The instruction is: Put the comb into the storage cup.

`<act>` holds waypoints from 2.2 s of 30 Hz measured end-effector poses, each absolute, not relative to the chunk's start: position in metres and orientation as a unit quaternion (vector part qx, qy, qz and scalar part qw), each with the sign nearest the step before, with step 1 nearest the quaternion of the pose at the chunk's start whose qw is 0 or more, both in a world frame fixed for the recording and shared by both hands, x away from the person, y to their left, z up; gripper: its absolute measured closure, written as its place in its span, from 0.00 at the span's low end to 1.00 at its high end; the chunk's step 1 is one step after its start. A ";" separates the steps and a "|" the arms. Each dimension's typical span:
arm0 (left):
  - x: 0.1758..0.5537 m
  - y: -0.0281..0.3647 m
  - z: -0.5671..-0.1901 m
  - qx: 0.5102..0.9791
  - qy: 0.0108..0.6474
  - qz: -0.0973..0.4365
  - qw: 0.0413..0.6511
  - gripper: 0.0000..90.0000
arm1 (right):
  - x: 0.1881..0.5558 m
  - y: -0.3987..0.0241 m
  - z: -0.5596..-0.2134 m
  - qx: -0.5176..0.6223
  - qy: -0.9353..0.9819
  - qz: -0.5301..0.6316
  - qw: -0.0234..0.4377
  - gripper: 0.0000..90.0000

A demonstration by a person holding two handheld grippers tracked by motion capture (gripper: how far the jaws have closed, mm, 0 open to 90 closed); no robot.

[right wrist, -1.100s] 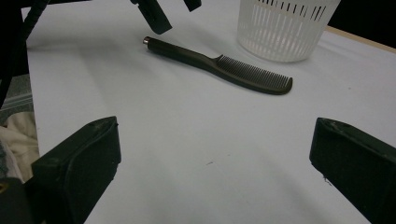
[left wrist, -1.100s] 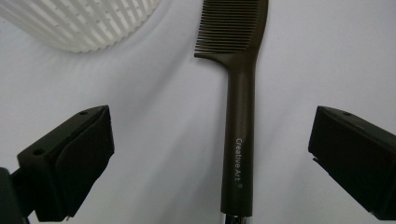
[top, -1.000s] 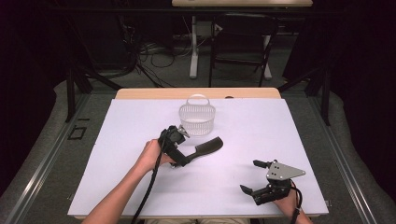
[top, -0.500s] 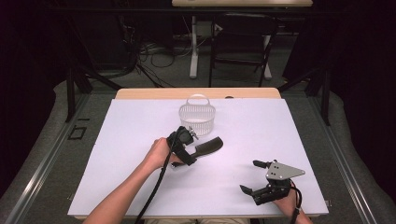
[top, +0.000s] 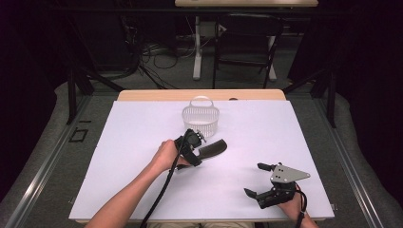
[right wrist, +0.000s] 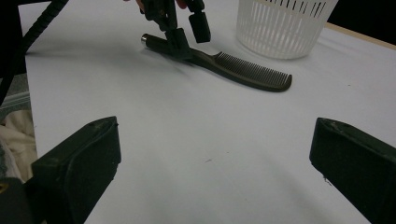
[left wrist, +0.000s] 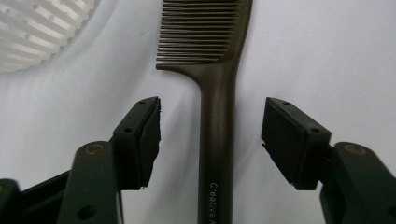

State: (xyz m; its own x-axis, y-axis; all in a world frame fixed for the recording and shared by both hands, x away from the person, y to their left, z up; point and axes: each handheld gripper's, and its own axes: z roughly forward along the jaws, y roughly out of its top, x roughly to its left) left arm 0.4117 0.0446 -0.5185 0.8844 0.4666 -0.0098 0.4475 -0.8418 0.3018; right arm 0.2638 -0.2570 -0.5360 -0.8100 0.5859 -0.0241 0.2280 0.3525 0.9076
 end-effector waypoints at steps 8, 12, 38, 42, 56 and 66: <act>0.414 0.036 -0.522 0.962 0.234 0.014 0.136 0.59 | 0.264 -0.258 -0.536 0.251 0.805 0.508 0.177 0.02; 0.416 0.036 -0.523 0.962 0.238 0.009 0.135 0.64 | 0.263 -0.258 -0.536 0.251 0.805 0.508 0.177 0.02; 0.420 0.029 -0.524 0.969 0.223 0.017 0.101 0.80 | 0.264 -0.258 -0.536 0.253 0.805 0.507 0.177 0.03; 0.420 0.032 -0.522 0.968 0.223 0.015 0.111 0.80 | 0.264 -0.257 -0.536 0.254 0.806 0.506 0.174 0.03; 0.406 0.047 -0.513 0.955 0.232 0.025 0.182 0.80 | 0.264 -0.258 -0.536 0.255 0.804 0.508 0.176 0.03; 0.398 0.056 -0.508 0.946 0.226 0.032 0.229 0.80 | 0.264 -0.258 -0.536 0.255 0.805 0.506 0.178 0.03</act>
